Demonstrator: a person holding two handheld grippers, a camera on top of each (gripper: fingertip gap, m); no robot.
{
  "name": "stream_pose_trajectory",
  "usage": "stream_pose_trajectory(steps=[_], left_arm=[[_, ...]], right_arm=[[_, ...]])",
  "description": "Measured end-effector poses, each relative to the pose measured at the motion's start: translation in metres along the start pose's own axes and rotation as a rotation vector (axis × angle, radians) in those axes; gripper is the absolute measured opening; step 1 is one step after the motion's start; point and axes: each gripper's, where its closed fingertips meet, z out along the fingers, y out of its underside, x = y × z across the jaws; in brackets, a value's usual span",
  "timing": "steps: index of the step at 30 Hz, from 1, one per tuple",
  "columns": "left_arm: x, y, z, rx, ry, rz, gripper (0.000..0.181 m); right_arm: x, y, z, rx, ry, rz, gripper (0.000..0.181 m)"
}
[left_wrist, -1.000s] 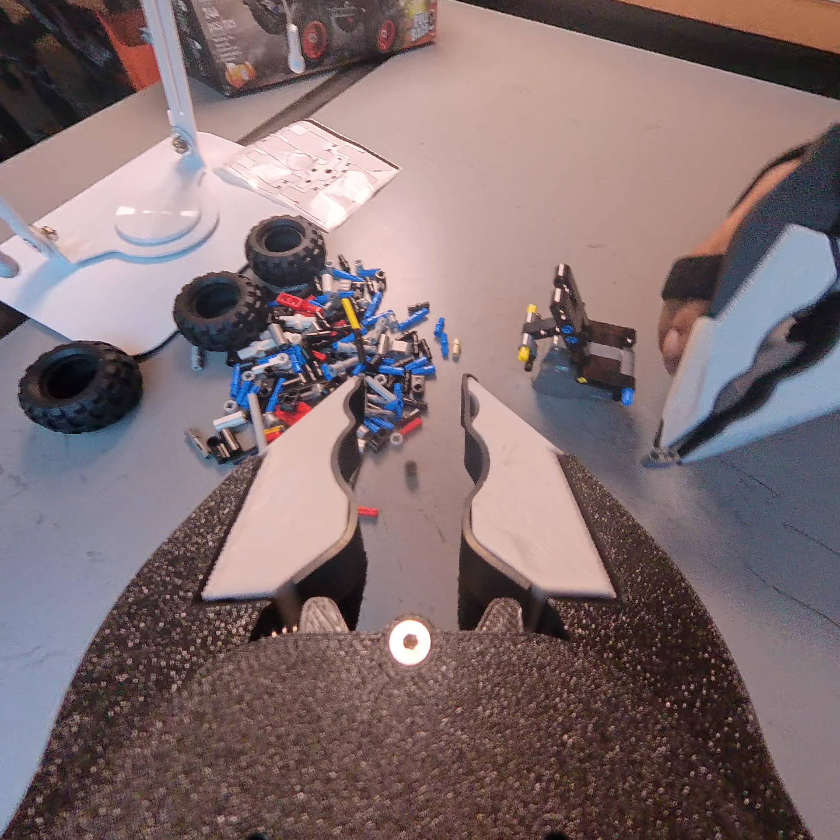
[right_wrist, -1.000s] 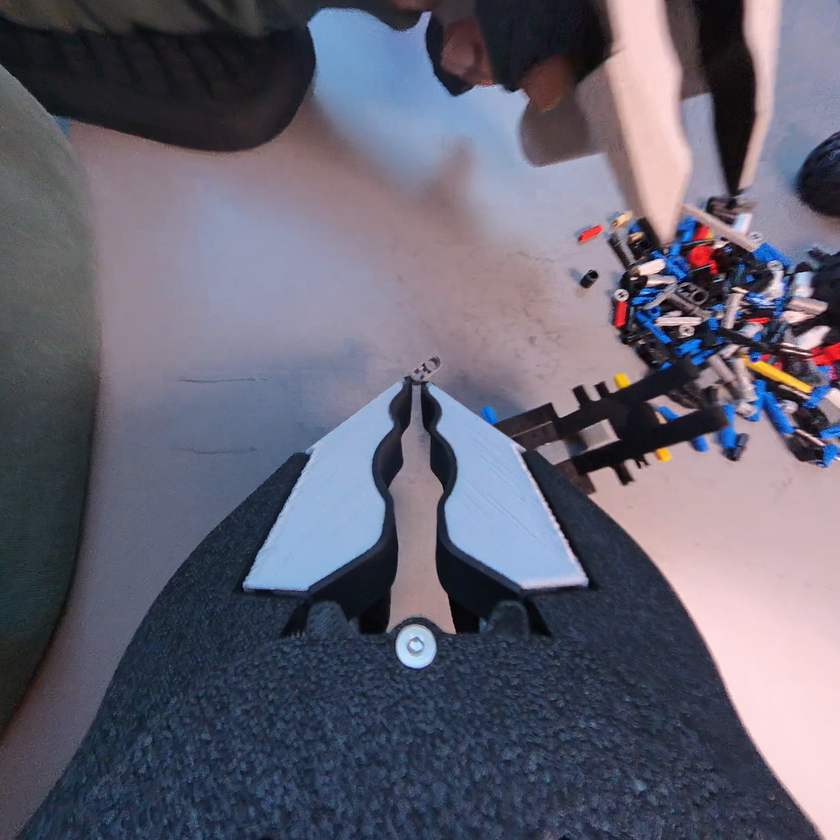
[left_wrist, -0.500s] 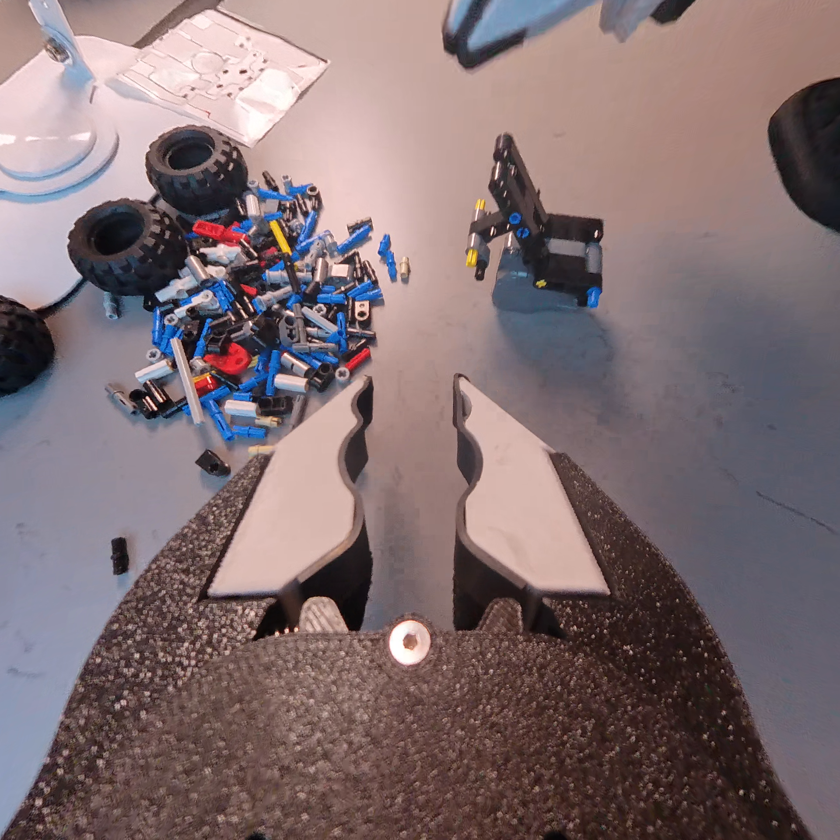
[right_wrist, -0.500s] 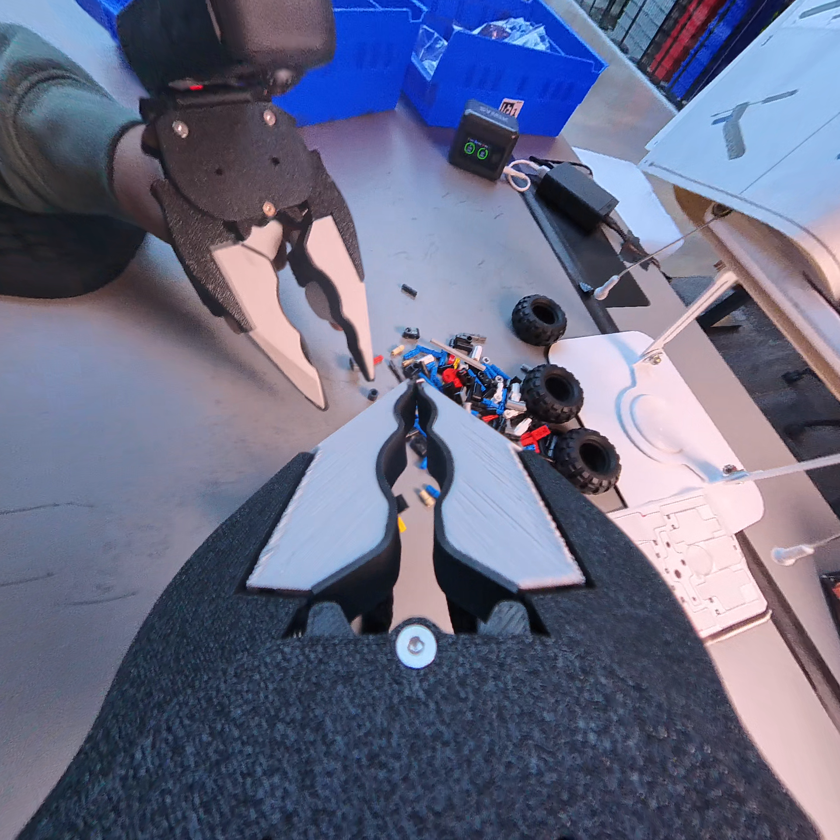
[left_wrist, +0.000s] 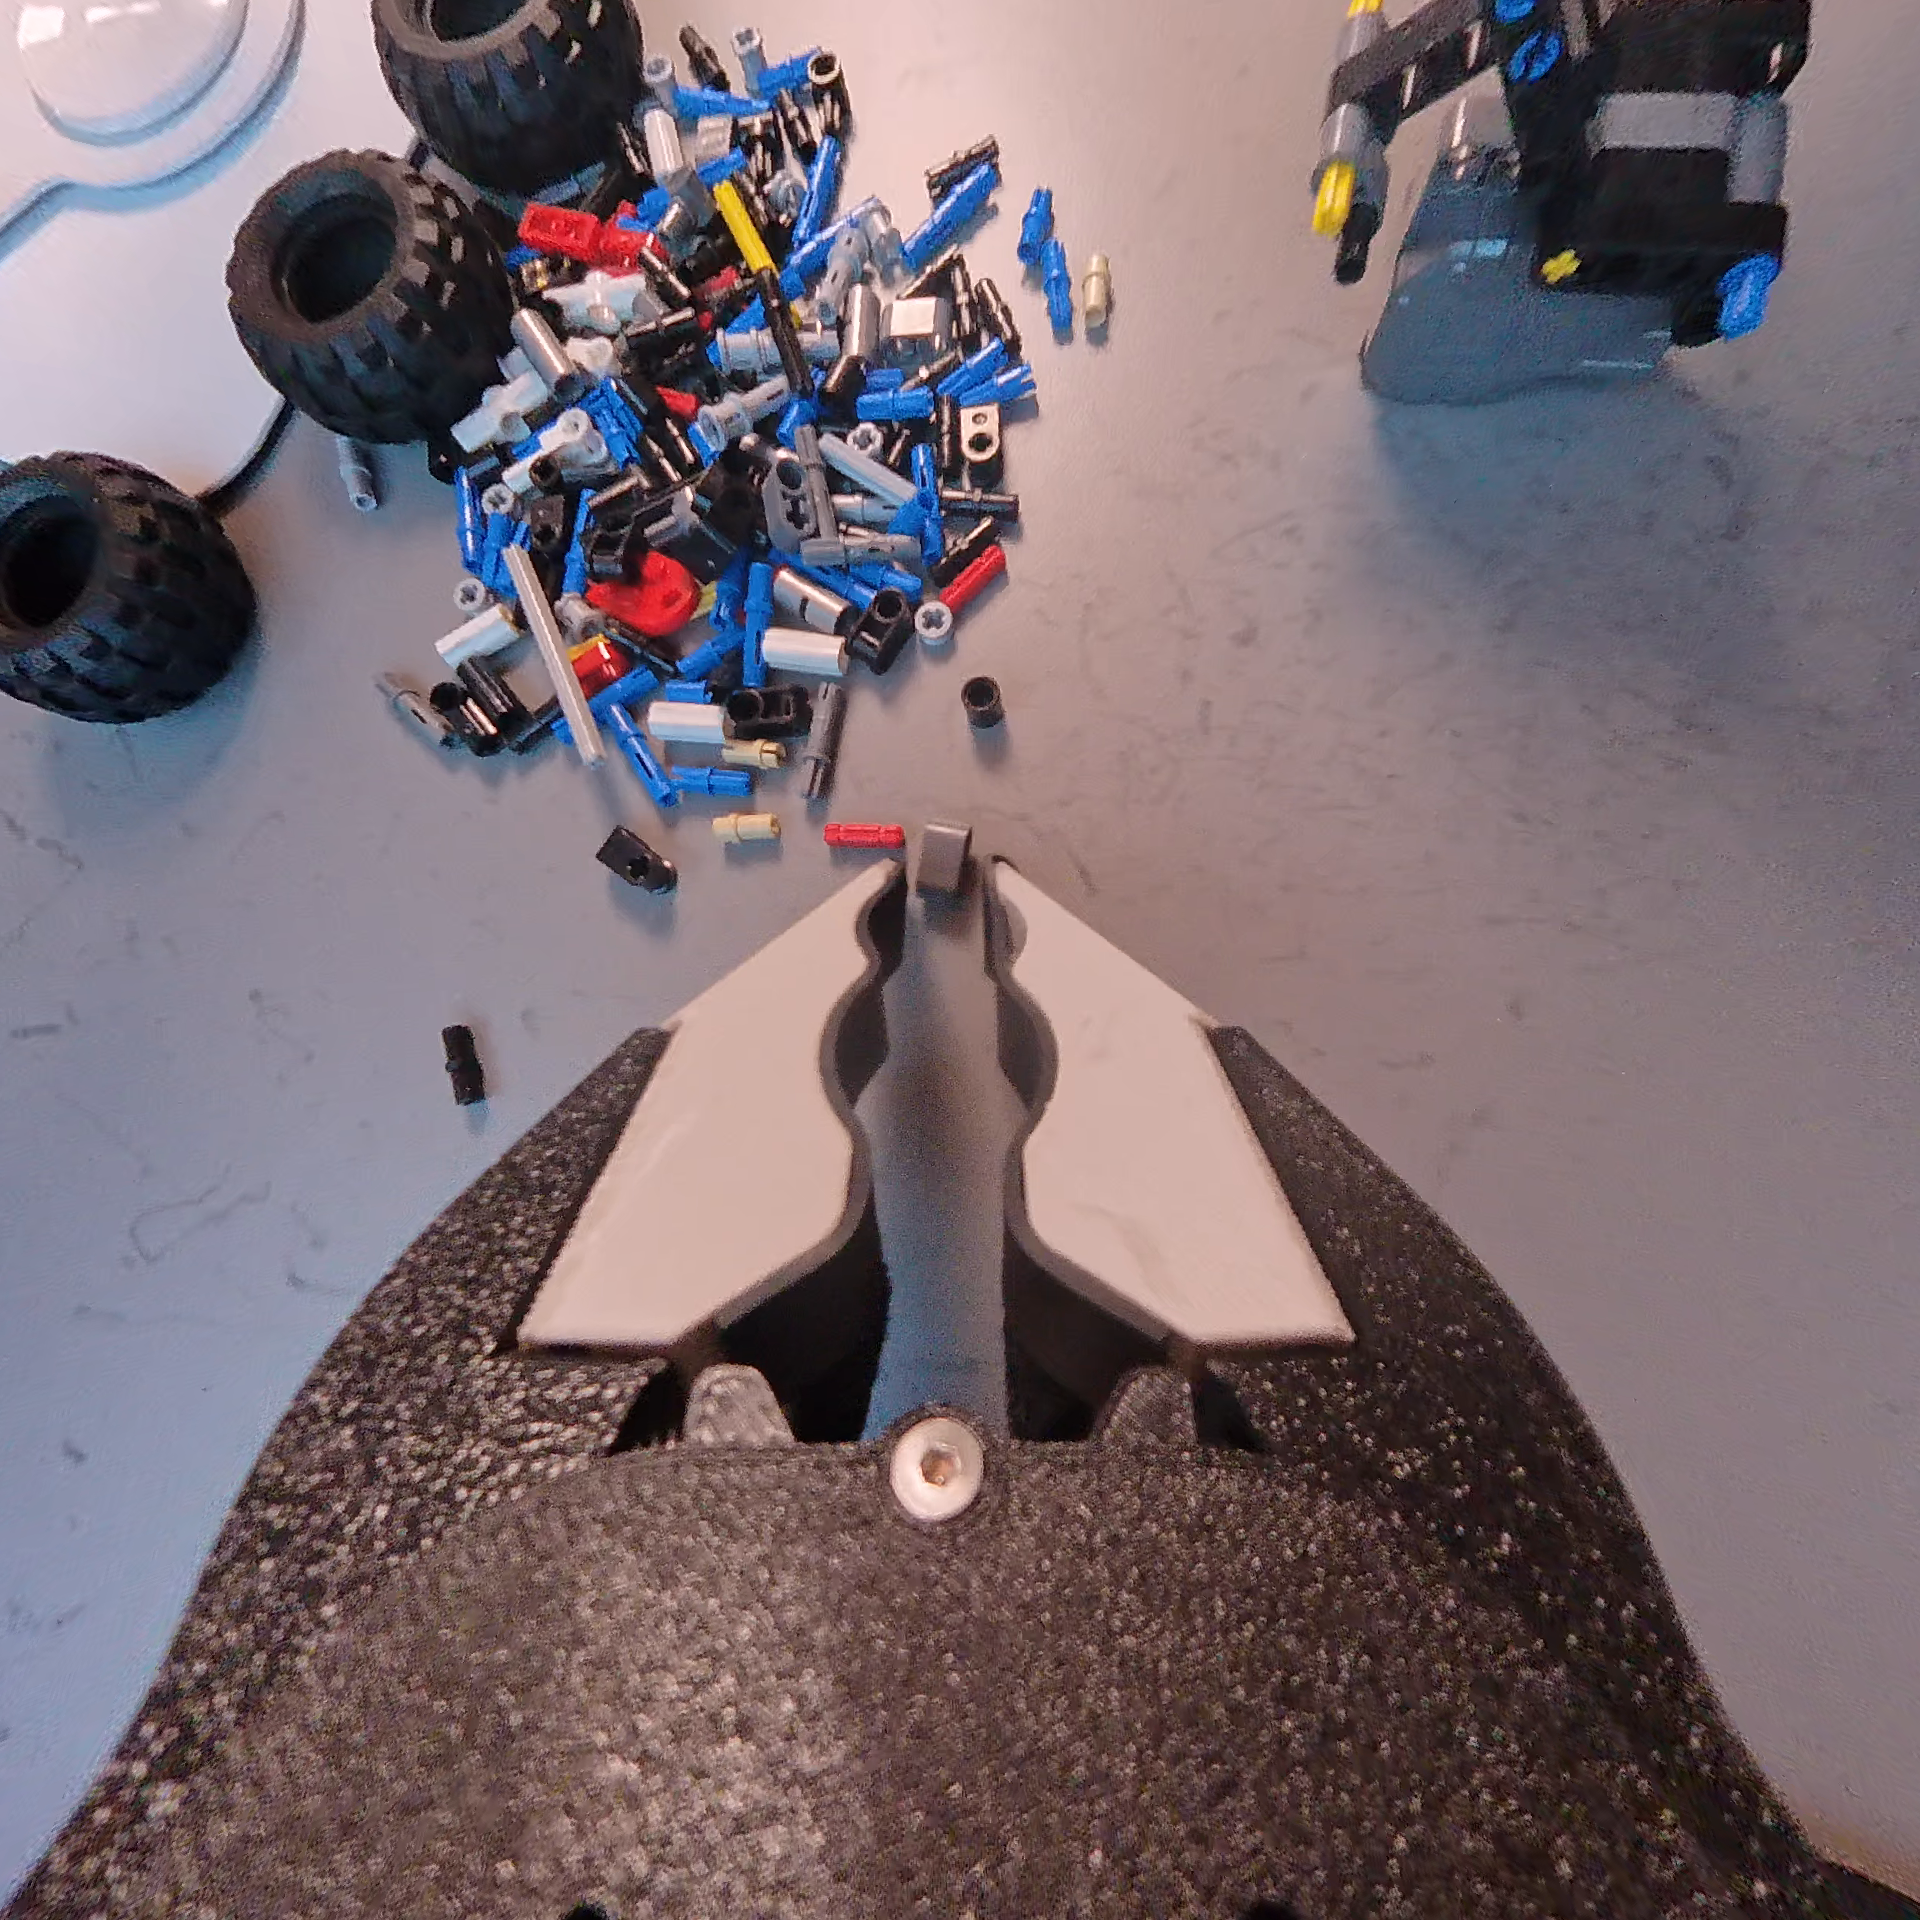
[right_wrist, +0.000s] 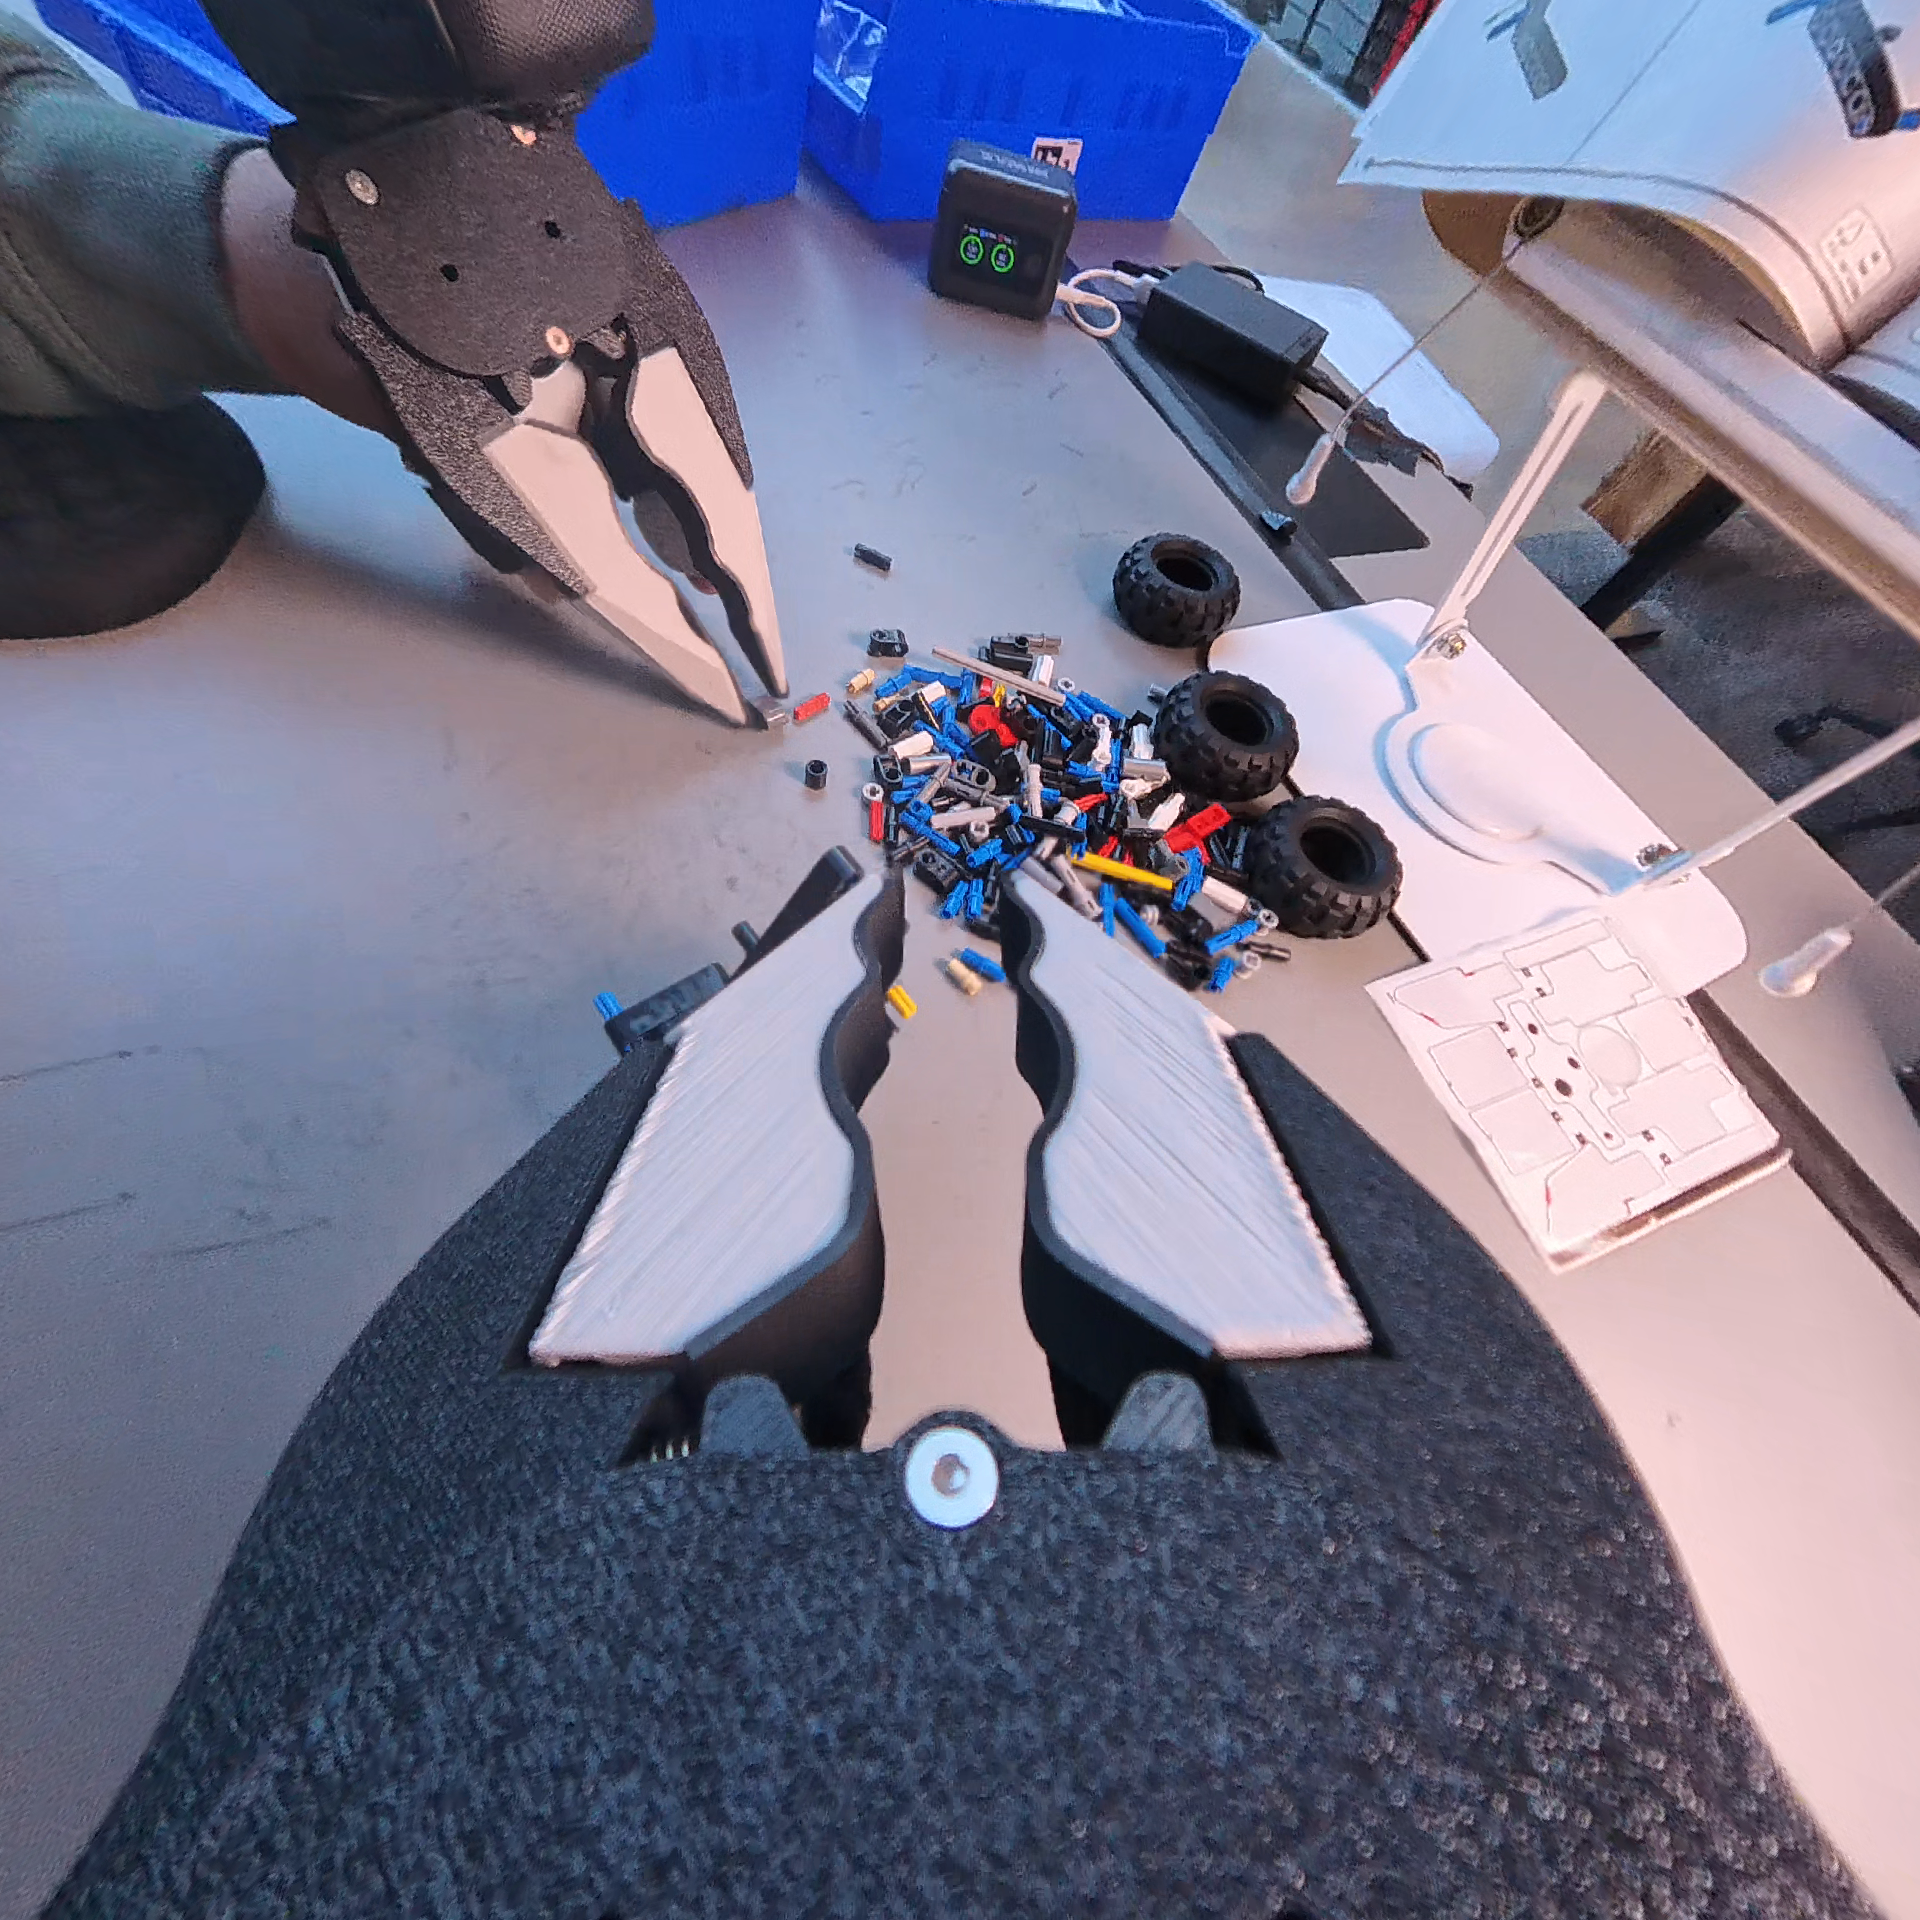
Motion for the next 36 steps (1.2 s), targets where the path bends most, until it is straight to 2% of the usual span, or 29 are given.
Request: stream_pose_trajectory(steps=[1,3,6,10,12,14,17,21,26,31,33,36], left_arm=[[0.001,0.0,0.001,0.0,0.008,-0.001,0.007],[-0.003,-0.003,0.001,0.002,-0.01,0.004,0.007],[-0.011,-0.027,-0.004,0.099,-0.031,0.0,0.007],[-0.045,-0.056,0.006,0.164,-0.13,-0.04,0.008],[-0.05,-0.064,0.015,0.183,-0.134,-0.076,0.034],[-0.048,-0.069,0.015,0.211,-0.13,-0.092,0.043],[-0.027,-0.078,0.007,0.275,-0.05,-0.106,0.042],[0.026,-0.09,-0.001,0.341,0.182,-0.156,0.035],[0.09,-0.093,0.001,0.308,0.463,-0.242,0.035],[0.103,-0.094,0.014,0.254,0.456,-0.232,0.039],[0.102,-0.092,0.015,0.249,0.435,-0.201,0.037],[0.104,-0.087,0.016,0.229,0.417,-0.109,0.039]], right_arm=[[0.0,0.002,-0.002,0.001,0.001,0.007,0.017],[-0.001,0.006,-0.006,0.003,0.002,0.015,0.017],[-0.002,0.009,-0.012,0.01,0.006,0.016,0.017],[-0.008,0.014,-0.013,0.003,-0.047,0.029,0.02],[-0.014,0.018,-0.012,-0.015,-0.082,0.039,0.024],[-0.024,0.023,-0.012,-0.038,-0.127,0.033,0.03],[-0.035,0.035,-0.012,-0.07,-0.167,-0.006,0.033],[-0.048,0.049,-0.009,-0.122,-0.246,0.007,0.04],[-0.052,0.066,-0.001,-0.166,-0.21,-0.123,0.042],[-0.058,0.059,0.005,-0.089,-0.229,-0.105,0.034],[-0.059,0.059,0.005,-0.08,-0.226,-0.112,0.033],[-0.07,0.056,0.001,-0.046,-0.298,-0.081,0.025]])
